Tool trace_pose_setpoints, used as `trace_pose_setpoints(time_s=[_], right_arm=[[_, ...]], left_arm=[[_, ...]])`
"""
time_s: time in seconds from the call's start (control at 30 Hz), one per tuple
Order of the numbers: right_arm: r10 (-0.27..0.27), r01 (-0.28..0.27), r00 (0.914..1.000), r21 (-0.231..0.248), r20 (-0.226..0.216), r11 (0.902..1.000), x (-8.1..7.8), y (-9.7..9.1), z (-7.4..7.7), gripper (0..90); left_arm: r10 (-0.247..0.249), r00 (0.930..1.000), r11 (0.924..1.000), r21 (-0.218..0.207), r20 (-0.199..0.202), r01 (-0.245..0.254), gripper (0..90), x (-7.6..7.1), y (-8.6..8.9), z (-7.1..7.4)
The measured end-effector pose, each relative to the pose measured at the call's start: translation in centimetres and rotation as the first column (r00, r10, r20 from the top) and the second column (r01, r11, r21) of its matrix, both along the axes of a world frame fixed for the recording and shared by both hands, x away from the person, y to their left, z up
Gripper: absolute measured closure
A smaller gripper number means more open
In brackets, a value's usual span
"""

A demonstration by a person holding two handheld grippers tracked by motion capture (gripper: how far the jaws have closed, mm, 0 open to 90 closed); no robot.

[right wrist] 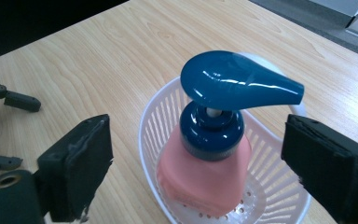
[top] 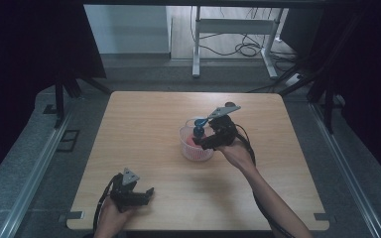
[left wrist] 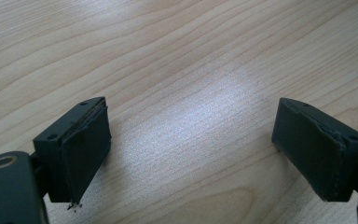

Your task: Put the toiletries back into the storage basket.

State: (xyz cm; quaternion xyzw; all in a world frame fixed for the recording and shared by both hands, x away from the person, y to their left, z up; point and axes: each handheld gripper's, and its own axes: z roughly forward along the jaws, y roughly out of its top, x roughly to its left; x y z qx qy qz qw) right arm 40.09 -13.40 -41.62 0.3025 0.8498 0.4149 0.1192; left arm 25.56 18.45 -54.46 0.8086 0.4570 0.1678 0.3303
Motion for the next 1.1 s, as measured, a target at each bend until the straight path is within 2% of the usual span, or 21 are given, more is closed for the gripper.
trace_pose_setpoints(time_s=[0.63, 1.1], right_arm=[[0.020, -0.020, 0.9997, -0.015, 0.014, 0.9997, -1.6, -0.2, 0.4, 4.5], [0.029, -0.029, 0.9993, -0.016, 0.022, 0.9995, -2.8, -1.0, 0.3, 5.0]], left_arm=[[0.001, 1.0000, 1.0000, -0.001, 0.001, -0.001, 11.3, 0.0, 0.0, 0.0], [0.000, 1.0000, 1.0000, -0.001, 0.002, 0.000, 11.3, 0.0, 0.0, 0.0]])
